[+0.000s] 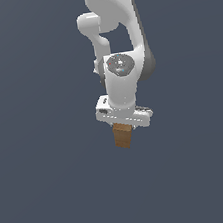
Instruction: Pick up the object and move it to a goal position.
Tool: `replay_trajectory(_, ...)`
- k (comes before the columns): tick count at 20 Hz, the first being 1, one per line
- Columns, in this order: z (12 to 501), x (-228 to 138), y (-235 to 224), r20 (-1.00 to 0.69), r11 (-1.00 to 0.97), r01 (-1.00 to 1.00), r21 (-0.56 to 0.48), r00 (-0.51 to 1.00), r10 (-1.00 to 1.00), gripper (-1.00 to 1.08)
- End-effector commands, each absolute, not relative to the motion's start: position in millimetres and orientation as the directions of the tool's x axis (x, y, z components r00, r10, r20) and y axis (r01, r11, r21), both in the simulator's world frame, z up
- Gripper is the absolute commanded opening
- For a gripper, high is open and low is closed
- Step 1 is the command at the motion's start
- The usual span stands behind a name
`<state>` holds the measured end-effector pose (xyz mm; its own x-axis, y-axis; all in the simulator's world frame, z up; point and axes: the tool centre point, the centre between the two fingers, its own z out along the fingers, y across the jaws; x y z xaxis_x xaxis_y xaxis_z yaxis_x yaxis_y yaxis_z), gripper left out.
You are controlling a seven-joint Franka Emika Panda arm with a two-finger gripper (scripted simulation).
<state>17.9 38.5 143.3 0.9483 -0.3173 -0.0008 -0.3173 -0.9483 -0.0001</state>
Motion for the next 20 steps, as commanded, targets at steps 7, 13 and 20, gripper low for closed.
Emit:
replay_trajectory(7,144,18,38,-0.001,-0.948,-0.317,0.000,0.948,-0.317,-1.00)
replay_trajectory(13,159,24,37,-0.001,-0.948,-0.317,0.000,0.948,-0.317,-1.00)
replay_trajectory(20,199,40,35,-0.001,-0.948,-0.317,0.000,0.948,-0.317,-1.00)
